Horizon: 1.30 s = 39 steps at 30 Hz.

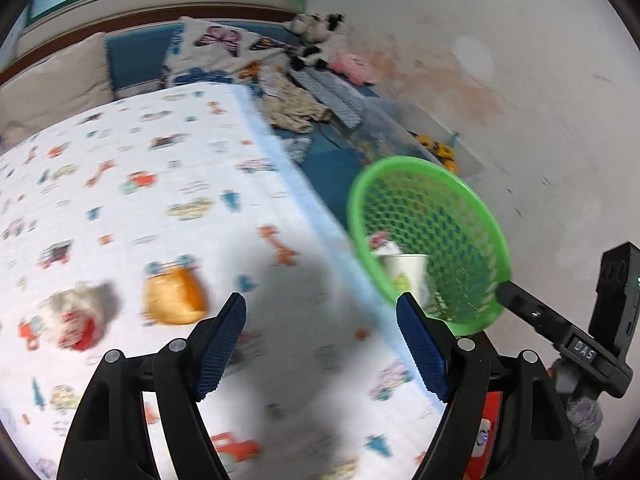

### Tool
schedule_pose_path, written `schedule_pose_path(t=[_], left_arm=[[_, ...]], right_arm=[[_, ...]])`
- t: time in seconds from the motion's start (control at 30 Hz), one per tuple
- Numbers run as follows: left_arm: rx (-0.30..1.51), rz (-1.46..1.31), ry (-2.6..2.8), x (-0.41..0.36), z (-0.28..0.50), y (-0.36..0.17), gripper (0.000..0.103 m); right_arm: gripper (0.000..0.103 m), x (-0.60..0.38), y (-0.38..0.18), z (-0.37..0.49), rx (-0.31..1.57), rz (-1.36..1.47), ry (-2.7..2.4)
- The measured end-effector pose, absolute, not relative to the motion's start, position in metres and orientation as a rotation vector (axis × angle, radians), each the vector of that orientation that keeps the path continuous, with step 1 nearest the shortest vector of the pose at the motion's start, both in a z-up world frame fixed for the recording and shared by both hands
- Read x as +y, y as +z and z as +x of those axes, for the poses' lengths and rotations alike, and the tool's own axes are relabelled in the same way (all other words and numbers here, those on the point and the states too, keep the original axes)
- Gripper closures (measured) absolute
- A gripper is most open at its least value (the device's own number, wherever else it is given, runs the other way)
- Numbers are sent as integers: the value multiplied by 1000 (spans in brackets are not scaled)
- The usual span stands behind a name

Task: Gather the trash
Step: 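Drop the paper cup into the basket with the left tool and withdraw, then grasp the crumpled white tissue on the bed with the left tool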

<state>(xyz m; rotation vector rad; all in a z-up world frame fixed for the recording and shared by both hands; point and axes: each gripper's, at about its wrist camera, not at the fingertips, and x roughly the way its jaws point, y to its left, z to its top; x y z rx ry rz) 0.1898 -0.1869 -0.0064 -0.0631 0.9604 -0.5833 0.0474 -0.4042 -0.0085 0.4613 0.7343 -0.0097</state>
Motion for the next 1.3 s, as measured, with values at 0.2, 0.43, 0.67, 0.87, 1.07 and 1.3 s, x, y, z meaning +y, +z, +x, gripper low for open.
schedule_pose_path(t=[0.2, 0.43, 0.67, 0.87, 1.07, 1.3], left_arm=[[916, -44, -433, -131, 198, -10, 28], [927, -46, -298, -78, 211, -26, 23], [956, -19, -230, -59, 224, -47, 21], [981, -16, -218, -56, 229, -63, 22], [1003, -53, -251, -55, 232, -72, 47], [990, -95, -263, -41, 228, -70, 65]], right_arm=[[28, -376, -9, 58, 753, 419, 37], [28, -341, -11, 73, 776, 374, 102], [28, -312, -15, 89, 800, 333, 152], [28, -284, -24, 105, 831, 287, 190], [28, -258, -34, 119, 861, 234, 225], [28, -229, -46, 134, 884, 152, 251]])
